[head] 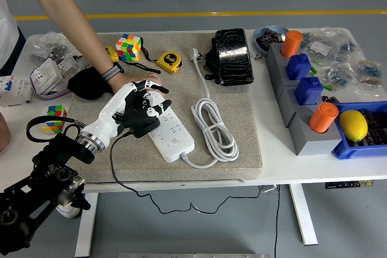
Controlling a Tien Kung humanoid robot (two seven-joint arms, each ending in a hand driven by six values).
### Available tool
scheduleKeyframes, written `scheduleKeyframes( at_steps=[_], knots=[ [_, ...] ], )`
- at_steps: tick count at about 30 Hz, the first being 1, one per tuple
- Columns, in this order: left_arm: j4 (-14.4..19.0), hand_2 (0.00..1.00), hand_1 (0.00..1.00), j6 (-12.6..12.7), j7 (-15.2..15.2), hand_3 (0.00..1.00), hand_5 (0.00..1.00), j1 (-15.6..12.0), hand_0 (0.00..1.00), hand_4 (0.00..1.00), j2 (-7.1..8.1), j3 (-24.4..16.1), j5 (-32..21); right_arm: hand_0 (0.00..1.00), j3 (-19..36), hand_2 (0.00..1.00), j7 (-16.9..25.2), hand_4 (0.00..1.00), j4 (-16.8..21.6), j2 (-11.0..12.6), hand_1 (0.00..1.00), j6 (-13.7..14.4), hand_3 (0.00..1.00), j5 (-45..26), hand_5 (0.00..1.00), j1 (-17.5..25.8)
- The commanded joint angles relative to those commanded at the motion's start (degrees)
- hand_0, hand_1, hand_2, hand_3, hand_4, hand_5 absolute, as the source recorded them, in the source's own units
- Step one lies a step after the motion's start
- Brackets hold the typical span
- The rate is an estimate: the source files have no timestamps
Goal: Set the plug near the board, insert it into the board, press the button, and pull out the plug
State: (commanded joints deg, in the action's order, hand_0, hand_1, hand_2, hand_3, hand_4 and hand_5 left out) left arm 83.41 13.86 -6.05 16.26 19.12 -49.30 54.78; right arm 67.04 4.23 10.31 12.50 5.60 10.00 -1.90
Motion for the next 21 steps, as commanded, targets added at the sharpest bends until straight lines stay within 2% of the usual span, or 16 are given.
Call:
scheduleKeyframes(
  at_steps=[5, 6, 11, 12, 14, 17, 18, 21],
  knots=[
    [-1.4, 0.358, 0.392, 2.1, -2.9, 0.381, 0.287, -0.4, 0.297, 0.793, -0.05, 0.3, -7.0, 0.495, 0.0, 0.54, 0.0, 0.835, 0.0, 0.0, 0.58, 0.0, 0.509, 0.0, 0.351, 0.0],
    [-1.5, 0.4, 0.432, 2.2, -3.0, 0.387, 0.29, -0.4, 0.335, 0.796, -0.05, 0.3, -7.6, 0.495, 0.0, 0.54, 0.0, 0.836, 0.0, 0.0, 0.58, 0.0, 0.508, 0.0, 0.353, 0.0],
    [-2.1, 0.4, 0.432, 2.5, -3.1, 0.387, 0.29, -0.5, 0.335, 0.796, -0.07, 0.3, -8.2, 0.495, 0.0, 0.54, 0.0, 0.836, 0.0, 0.0, 0.58, 0.0, 0.508, 0.0, 0.353, 0.0],
    [-2.3, 0.444, 0.456, 2.6, -3.1, 0.436, 0.291, -0.5, 0.37, 0.798, -0.14, 0.2, -7.9, 0.495, 0.0, 0.539, 0.0, 0.836, 0.0, 0.0, 0.58, 0.0, 0.508, 0.0, 0.354, 0.0],
    [-2.7, 0.444, 0.456, 2.9, -3.5, 0.436, 0.291, -0.5, 0.37, 0.798, -0.24, 0.0, -7.0, 0.495, -0.1, 0.539, 0.1, 0.836, 0.0, 0.0, 0.58, -0.1, 0.508, 0.0, 0.354, 0.0],
    [-3.6, 0.444, 0.456, 3.7, -3.9, 0.436, 0.291, -0.4, 0.37, 0.798, -0.42, -0.3, -1.9, 0.495, -0.1, 0.539, 0.1, 0.836, 0.0, 0.0, 0.58, -0.1, 0.508, 0.0, 0.354, 0.0],
    [-4.1, 0.541, 0.59, 4.2, -4.1, 0.547, 0.24, -0.3, 0.496, 0.865, -0.49, -0.3, 0.6, 0.495, -0.1, 0.54, 0.1, 0.836, 0.0, 0.0, 0.581, -0.1, 0.508, 0.0, 0.355, 0.0],
    [-5.4, 0.541, 0.59, 5.4, -3.4, 0.547, 0.24, -0.3, 0.496, 0.865, -0.66, -0.4, 6.9, 0.495, -0.2, 0.54, 0.1, 0.836, 0.0, 0.0, 0.581, -0.1, 0.508, -0.1, 0.355, 0.0]
  ],
)
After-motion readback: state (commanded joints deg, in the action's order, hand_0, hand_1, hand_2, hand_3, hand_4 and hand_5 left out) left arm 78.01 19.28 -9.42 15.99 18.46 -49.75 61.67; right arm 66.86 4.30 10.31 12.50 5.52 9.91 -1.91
